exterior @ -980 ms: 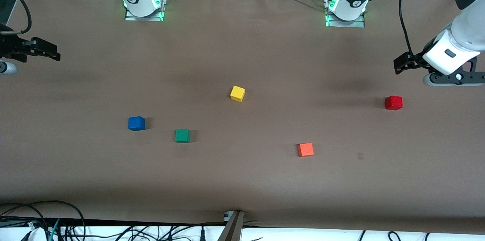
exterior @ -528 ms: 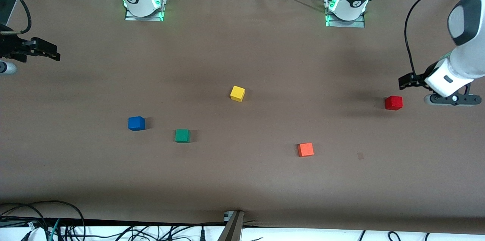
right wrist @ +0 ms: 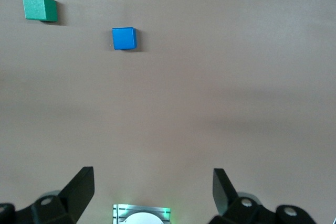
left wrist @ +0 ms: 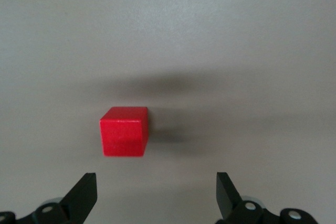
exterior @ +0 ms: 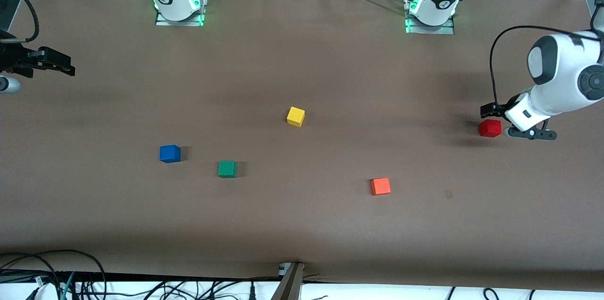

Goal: Pass red block to right arm, stack on blue
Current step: 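Move the left gripper down over the red cube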

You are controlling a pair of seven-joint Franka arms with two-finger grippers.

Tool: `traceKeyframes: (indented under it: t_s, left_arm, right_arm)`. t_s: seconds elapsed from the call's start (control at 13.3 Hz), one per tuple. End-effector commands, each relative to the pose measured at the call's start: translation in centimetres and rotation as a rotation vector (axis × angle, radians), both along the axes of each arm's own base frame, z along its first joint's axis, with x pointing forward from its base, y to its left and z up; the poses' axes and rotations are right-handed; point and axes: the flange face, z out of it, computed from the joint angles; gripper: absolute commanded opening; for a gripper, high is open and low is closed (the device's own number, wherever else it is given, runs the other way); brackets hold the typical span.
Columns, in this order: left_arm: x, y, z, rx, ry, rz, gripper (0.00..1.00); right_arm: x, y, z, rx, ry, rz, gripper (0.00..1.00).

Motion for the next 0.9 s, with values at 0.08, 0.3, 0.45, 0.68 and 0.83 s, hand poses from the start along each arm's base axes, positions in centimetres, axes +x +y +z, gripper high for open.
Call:
traceKeyframes:
  t_s: [0.08, 0.3, 0.45, 0.68, 0.83]
  left_arm:
    - [-0.5, 2.9, -4.3, -0.02, -0.056, -0.1, 1.0]
    - [-0.4, 3.4, -5.2, -0.022, -0.077, -0.108, 1.0]
    - [-0.4, 3.8, -6.5, -0.024, -0.092, -0.1, 1.0]
    - [-1.4, 4.2, -8.0, -0.024, -0.118, -0.089, 1.0]
    - [-1.5, 4.1, -8.3, -0.026, -0.113, -0.09, 1.0]
  right_arm:
    - [0.3, -0.1, 0.4, -0.002, -0.007, -0.009, 1.0]
    - [0.3, -0.2, 0.4, -0.002, -0.007, -0.01, 1.0]
    - [0.3, -0.2, 0.4, -0.002, -0.007, -0.01, 1.0]
    - [0.3, -0.2, 0.4, -0.002, -0.007, -0.01, 1.0]
    - [0.3, -0.2, 0.4, -0.002, -0.007, -0.01, 1.0]
